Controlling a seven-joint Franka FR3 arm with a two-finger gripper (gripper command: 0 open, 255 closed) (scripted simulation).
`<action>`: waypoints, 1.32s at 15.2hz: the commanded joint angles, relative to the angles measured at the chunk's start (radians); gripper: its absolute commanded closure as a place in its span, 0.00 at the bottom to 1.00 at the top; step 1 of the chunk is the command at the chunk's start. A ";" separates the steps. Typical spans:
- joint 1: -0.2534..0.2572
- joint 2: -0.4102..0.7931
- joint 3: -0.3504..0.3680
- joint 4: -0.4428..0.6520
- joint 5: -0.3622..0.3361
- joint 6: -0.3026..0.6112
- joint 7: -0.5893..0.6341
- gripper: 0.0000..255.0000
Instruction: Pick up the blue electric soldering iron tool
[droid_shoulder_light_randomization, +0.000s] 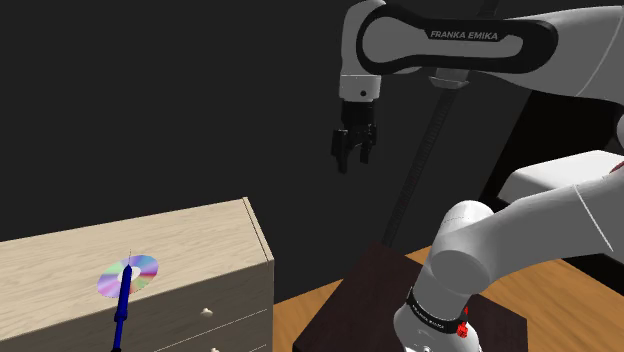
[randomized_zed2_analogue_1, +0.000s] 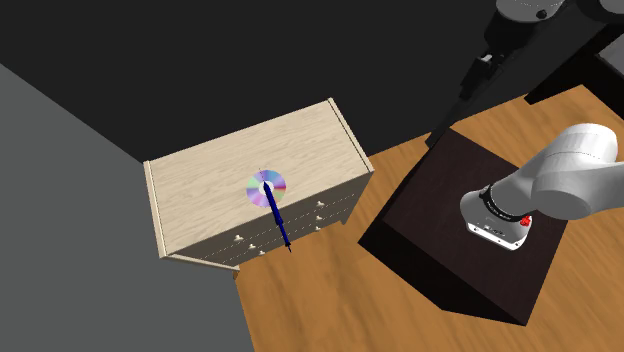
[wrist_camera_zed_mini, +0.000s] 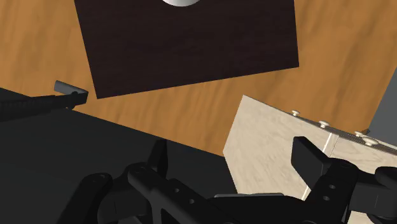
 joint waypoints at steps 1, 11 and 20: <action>0.000 0.000 0.000 0.000 0.000 0.000 0.000 0.00; 0.053 0.127 0.200 -0.036 0.158 0.242 0.255 0.00; 0.069 0.357 0.379 0.052 0.206 0.467 0.483 0.00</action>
